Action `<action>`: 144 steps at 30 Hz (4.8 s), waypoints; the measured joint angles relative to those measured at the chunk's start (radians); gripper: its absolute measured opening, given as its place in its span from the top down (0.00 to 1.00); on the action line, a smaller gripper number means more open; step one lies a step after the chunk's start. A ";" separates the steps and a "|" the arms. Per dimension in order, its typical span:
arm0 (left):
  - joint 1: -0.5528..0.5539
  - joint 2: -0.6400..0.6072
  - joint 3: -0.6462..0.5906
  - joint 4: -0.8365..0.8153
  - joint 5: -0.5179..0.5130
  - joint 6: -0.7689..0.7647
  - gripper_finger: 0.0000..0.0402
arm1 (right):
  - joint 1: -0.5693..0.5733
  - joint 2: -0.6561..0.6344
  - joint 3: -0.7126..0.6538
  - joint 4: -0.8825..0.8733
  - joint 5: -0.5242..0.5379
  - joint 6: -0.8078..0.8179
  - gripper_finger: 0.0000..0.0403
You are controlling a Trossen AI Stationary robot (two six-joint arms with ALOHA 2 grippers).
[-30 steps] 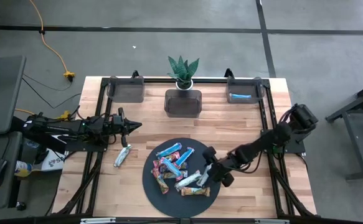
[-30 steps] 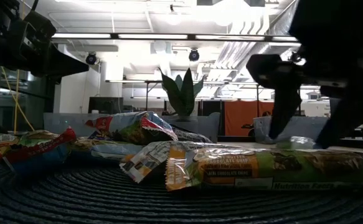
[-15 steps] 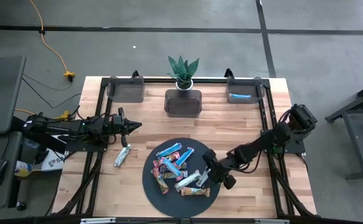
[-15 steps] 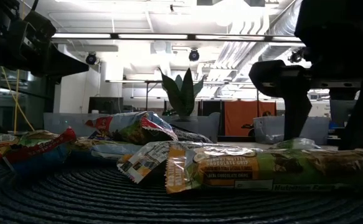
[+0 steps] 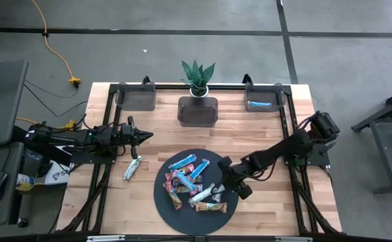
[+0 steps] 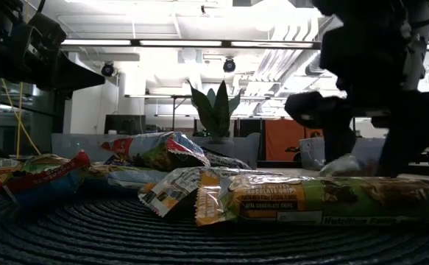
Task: Pick and place Granola Bars by type
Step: Put the yellow granola bar into the right black bin
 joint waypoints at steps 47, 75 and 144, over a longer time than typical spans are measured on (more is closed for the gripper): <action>0.000 0.000 0.000 0.000 0.000 0.000 1.00 | -0.166 -0.267 -0.001 0.301 -0.050 0.567 0.79; 0.000 0.000 0.000 0.000 0.000 0.000 1.00 | -0.431 -0.423 0.001 0.672 -0.038 0.559 0.78; 0.000 0.000 0.000 0.000 0.000 0.000 1.00 | -1.200 -0.177 0.548 -1.153 0.534 -0.269 0.78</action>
